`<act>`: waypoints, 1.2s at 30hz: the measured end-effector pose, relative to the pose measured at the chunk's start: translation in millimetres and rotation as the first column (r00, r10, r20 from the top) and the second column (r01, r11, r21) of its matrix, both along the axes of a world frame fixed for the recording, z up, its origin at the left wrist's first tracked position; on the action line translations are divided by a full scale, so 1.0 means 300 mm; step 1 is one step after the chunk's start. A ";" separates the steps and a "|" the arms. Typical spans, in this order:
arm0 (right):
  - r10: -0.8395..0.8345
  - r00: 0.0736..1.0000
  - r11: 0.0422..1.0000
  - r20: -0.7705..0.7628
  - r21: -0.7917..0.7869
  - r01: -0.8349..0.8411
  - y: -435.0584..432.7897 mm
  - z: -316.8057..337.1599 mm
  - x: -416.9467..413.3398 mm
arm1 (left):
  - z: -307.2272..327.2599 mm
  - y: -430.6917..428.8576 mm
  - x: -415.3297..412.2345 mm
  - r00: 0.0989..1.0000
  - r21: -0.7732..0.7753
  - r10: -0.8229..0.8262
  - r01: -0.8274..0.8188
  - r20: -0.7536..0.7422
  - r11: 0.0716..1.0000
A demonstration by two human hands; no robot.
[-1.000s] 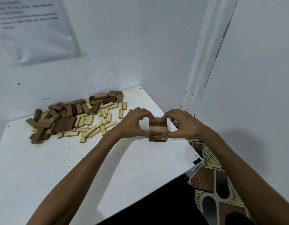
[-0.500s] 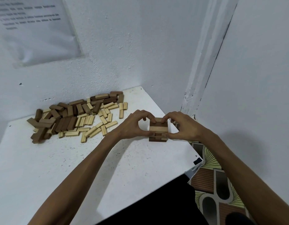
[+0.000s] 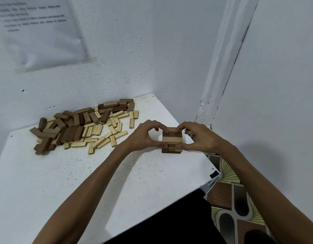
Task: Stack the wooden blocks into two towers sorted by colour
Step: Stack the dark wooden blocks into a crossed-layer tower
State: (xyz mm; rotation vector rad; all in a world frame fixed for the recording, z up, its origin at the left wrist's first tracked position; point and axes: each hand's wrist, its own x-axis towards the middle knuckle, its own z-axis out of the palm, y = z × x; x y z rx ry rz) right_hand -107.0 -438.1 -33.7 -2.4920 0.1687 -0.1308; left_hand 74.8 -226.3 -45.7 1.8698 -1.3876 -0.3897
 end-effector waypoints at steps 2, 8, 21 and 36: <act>-0.007 1.000 1.000 -0.013 0.003 0.007 0.002 -0.002 -0.002 | 0.003 0.000 -0.003 1.000 0.007 0.009 -0.010 0.003 1.000; -0.047 0.999 0.999 -0.026 0.015 0.047 0.026 0.012 -0.003 | 0.014 0.015 -0.012 0.996 0.030 0.037 -0.035 -0.078 0.999; -0.010 0.996 0.994 0.092 -0.107 0.020 0.188 0.131 0.168 | 0.063 0.204 0.097 0.969 0.047 0.243 -0.245 0.053 0.968; 0.085 0.991 0.945 -0.104 -0.308 -0.113 0.249 0.122 0.633 | 0.101 0.309 0.372 0.727 0.197 0.486 -0.632 0.485 0.749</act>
